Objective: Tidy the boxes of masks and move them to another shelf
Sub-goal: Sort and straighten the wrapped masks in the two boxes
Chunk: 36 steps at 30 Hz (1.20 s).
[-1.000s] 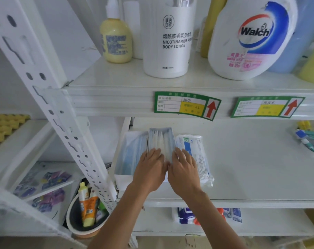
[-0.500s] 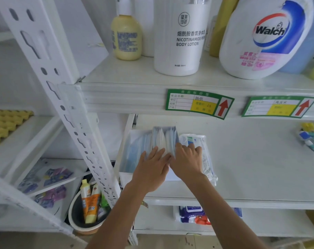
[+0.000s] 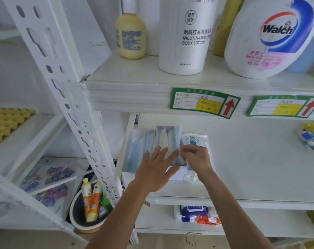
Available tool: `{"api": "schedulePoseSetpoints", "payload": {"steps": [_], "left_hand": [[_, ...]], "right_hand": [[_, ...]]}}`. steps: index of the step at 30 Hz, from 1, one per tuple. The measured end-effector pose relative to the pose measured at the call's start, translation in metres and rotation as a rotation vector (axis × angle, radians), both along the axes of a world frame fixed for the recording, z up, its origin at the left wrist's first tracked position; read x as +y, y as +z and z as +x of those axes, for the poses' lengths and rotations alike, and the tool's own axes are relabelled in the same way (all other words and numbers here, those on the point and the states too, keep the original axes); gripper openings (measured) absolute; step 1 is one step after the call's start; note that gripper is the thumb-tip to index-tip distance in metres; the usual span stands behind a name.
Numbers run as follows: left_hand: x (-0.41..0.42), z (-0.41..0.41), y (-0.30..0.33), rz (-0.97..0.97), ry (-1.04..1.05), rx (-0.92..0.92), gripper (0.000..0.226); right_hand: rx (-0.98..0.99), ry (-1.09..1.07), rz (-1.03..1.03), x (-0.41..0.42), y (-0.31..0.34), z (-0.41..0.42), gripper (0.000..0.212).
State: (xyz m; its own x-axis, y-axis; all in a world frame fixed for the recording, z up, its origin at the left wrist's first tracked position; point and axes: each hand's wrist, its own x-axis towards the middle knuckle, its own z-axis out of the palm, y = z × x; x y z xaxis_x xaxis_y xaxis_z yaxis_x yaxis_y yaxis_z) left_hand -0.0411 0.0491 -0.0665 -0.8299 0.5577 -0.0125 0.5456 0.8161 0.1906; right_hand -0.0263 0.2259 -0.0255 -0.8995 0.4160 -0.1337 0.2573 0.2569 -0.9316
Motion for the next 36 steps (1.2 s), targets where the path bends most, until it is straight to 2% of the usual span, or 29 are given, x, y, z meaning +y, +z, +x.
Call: {"api": "schedulePoseSetpoints", "payload": {"steps": [3,6,10,14,20,25,29,36], "left_hand": [[-0.003,-0.001,-0.001,0.001,-0.008,-0.021,0.065],[-0.002,-0.001,-0.002,0.024,-0.002,-0.003,0.061],[0.002,0.002,-0.001,0.058,0.042,0.106,0.067],[0.004,0.004,-0.001,0.129,0.125,0.079,0.083],[0.004,0.005,0.001,0.083,0.107,0.068,0.070],[0.003,0.004,0.005,0.136,0.159,-0.006,0.066],[0.002,-0.001,0.004,0.190,0.199,0.013,0.050],[0.000,-0.006,-0.006,0.272,0.204,0.066,0.042]], "right_hand": [[0.021,-0.107,-0.133,0.012,-0.006,-0.002,0.020],[0.043,-0.099,-0.123,0.020,-0.010,0.000,0.016],[0.050,-0.039,0.043,0.021,-0.010,0.000,0.022],[0.084,0.062,0.249,0.013,-0.003,0.000,0.029],[0.060,0.187,0.408,0.012,-0.007,0.001,0.033],[0.048,0.162,0.397,0.010,-0.007,0.002,0.013],[0.025,0.191,0.467,0.010,-0.009,0.003,0.023],[0.050,0.162,0.461,0.008,-0.012,0.006,0.024]]}}
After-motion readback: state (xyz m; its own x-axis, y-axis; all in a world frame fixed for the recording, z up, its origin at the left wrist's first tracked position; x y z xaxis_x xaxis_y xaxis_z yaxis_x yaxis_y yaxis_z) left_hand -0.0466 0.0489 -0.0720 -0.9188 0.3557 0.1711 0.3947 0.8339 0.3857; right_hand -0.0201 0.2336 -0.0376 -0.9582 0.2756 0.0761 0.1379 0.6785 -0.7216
